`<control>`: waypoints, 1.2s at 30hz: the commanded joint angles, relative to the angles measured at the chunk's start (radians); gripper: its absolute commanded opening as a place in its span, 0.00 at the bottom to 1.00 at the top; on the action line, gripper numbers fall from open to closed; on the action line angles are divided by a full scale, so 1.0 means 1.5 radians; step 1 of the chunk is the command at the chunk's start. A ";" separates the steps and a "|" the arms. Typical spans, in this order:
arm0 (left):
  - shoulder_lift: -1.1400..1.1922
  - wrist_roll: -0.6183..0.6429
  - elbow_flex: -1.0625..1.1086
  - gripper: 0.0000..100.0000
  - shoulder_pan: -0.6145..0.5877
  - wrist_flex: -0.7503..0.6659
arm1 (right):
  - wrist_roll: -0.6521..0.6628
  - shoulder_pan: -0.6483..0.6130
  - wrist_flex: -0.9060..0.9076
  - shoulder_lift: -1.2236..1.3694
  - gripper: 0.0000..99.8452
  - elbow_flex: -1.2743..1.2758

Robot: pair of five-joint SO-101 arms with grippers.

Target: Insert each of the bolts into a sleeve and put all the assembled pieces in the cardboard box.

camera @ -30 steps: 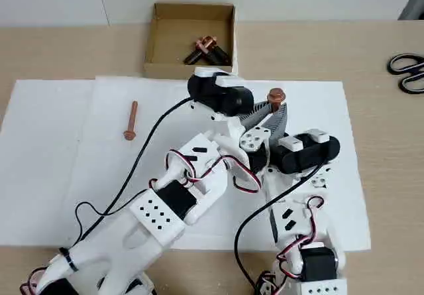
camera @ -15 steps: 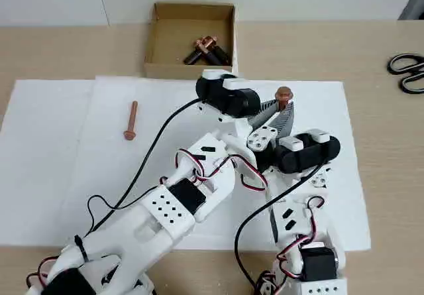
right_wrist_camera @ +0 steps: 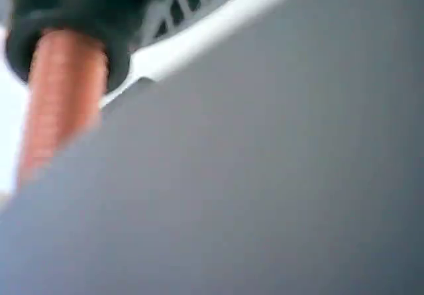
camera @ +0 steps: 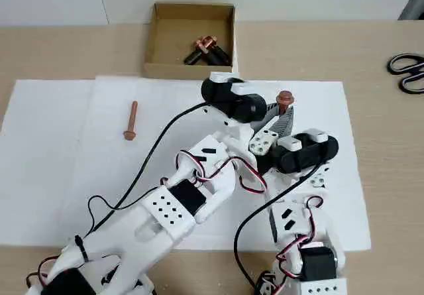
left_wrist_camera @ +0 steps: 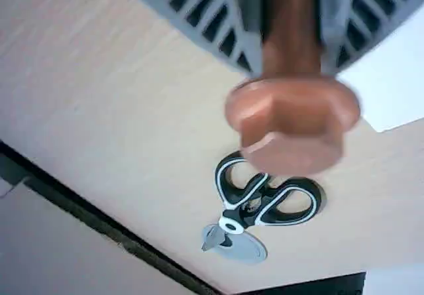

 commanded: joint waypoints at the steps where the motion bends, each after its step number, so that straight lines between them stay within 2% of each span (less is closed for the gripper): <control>1: -0.007 -0.018 -0.002 0.01 0.000 0.003 | -0.007 0.001 -0.010 -0.011 0.00 -0.004; 6: -0.007 -0.019 -0.002 0.01 0.000 0.003 | -0.007 0.001 -0.010 -0.011 0.00 -0.004; 13: -0.024 -0.020 -0.007 0.12 0.001 0.076 | -0.007 0.001 -0.010 -0.011 0.00 -0.004; 23: -0.081 -0.024 -0.003 0.13 0.002 0.134 | -0.007 0.002 -0.011 -0.011 0.00 -0.004; 36: -0.054 -0.127 -0.006 0.13 0.025 0.162 | -0.007 0.002 -0.011 -0.011 0.00 -0.004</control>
